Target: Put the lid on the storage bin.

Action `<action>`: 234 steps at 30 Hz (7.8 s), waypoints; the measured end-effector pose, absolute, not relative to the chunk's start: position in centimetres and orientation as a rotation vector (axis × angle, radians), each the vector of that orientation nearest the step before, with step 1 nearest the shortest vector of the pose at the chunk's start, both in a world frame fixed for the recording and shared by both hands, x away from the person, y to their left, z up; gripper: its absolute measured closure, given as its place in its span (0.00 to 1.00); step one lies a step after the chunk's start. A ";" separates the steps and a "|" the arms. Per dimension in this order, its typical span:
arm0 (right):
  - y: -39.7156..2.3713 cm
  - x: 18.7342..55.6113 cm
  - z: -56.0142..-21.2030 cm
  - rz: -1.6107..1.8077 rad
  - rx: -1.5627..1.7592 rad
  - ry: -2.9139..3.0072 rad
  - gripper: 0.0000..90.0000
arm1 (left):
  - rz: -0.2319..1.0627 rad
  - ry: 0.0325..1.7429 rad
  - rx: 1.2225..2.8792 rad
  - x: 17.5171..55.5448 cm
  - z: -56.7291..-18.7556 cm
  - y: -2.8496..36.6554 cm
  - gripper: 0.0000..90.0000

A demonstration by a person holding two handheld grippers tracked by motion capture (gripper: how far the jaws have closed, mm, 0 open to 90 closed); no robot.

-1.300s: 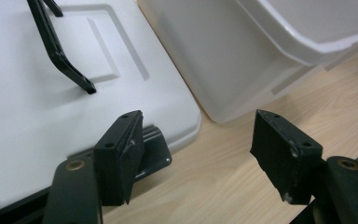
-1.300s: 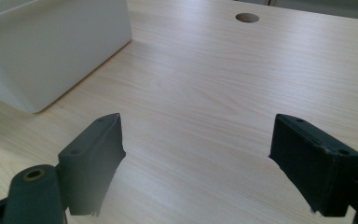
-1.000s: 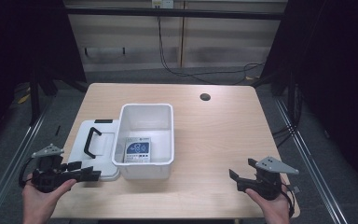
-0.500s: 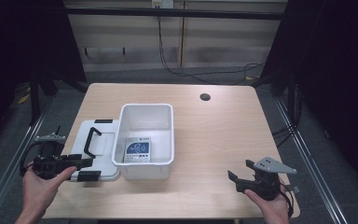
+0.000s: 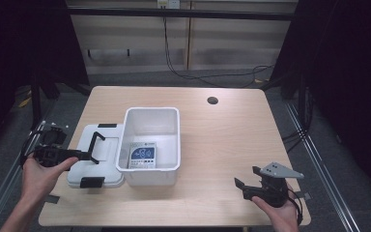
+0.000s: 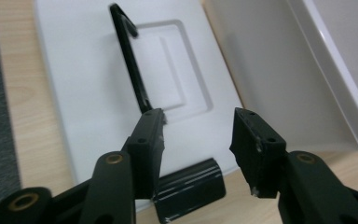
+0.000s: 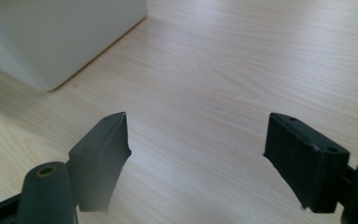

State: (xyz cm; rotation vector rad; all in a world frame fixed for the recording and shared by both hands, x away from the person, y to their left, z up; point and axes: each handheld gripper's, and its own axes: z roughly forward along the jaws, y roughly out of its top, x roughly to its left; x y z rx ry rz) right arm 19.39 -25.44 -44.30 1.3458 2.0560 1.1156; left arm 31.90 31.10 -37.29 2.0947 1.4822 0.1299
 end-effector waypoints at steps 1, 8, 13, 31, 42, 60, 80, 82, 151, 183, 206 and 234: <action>-25.4 19.4 -44.3 1.118 1.341 2.060 0.24 | 0.130 1.495 2.086 32.4 -37.0 31.2 0.60; -25.3 19.5 -44.4 1.115 1.336 2.075 0.25 | 0.135 1.517 2.131 33.8 -36.4 31.3 0.64; -25.3 19.5 -44.4 1.112 1.342 2.083 0.25 | 0.108 1.546 2.153 35.4 -36.8 31.6 0.65; -25.3 19.5 -44.4 1.111 1.347 2.090 0.25 | 0.037 1.703 2.235 39.9 -37.9 30.1 0.70; -25.2 19.6 -44.5 1.110 1.347 2.104 0.25 | 0.013 1.787 2.269 41.6 -39.4 29.2 0.73; -25.1 19.8 -44.7 1.110 1.344 2.133 0.25 | -0.040 1.953 2.312 43.5 -41.8 27.4 0.83; -25.0 20.0 -45.0 1.092 1.361 2.178 0.24 | -0.031 2.024 2.242 43.6 -42.1 26.7 0.92; -25.0 20.0 -45.0 1.096 1.360 2.175 0.24 | -0.039 2.023 2.243 43.6 -42.1 26.6 0.92; -25.0 20.0 -45.0 1.088 1.366 2.179 0.24 | -0.017 1.962 2.312 42.1 -32.4 28.6 0.94; -25.0 20.0 -45.0 1.082 1.368 2.178 0.24 | 0.035 1.813 2.351 41.5 -25.8 24.3 0.94; -24.9 19.9 -45.0 1.076 1.360 2.186 0.24 | -0.044 1.822 2.343 41.6 -26.1 18.6 0.94; -25.0 19.9 -44.9 1.087 1.354 2.191 0.24 | -0.041 1.994 2.179 42.0 -26.6 13.6 0.94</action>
